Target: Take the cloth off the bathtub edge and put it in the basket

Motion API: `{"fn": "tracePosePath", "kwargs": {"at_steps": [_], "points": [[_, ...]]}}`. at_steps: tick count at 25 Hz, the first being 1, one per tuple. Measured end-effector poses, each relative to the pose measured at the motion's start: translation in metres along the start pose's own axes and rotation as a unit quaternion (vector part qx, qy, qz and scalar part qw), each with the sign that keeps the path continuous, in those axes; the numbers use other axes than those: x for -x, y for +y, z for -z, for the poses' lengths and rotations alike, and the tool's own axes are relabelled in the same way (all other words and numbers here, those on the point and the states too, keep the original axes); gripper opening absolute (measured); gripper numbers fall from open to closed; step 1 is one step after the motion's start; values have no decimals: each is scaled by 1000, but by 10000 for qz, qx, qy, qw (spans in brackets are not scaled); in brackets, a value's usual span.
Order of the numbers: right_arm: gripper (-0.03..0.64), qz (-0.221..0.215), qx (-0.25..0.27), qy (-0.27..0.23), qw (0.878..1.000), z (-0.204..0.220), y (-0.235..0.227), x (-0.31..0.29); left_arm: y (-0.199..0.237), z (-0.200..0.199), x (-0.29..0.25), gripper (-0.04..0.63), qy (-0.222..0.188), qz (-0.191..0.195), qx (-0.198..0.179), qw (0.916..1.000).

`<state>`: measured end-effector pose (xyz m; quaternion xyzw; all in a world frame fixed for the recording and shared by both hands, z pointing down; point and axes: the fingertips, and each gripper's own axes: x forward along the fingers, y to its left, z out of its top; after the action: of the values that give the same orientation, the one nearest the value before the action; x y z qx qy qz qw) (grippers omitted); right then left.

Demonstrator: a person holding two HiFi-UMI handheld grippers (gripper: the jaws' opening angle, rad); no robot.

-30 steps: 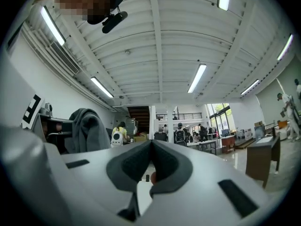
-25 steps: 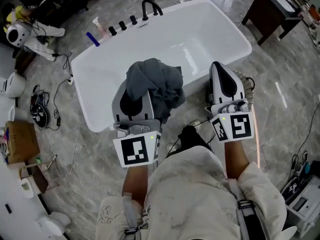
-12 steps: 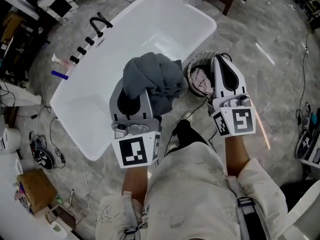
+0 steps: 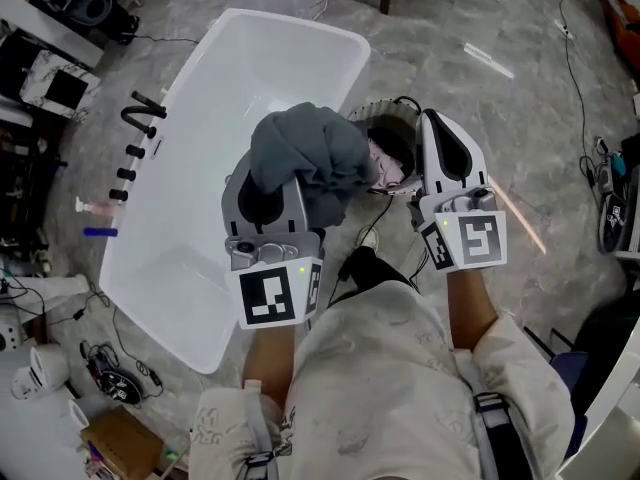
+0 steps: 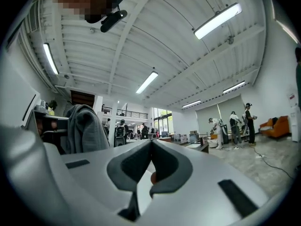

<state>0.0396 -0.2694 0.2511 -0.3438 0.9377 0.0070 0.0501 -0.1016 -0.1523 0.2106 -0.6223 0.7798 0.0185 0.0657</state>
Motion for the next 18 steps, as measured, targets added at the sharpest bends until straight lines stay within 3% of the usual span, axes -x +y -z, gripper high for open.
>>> {"fn": "tracePosePath", "kwargs": {"at_steps": [12, 18], "points": [[-12, 1115, -139, 46, 9937, 12, -128, -11, -72, 15, -124, 38, 8, 904, 122, 9958], [-12, 1468, -255, 60, 9888, 25, -177, -10, -110, 32, -163, 38, 31, 1213, 65, 9926]]}}
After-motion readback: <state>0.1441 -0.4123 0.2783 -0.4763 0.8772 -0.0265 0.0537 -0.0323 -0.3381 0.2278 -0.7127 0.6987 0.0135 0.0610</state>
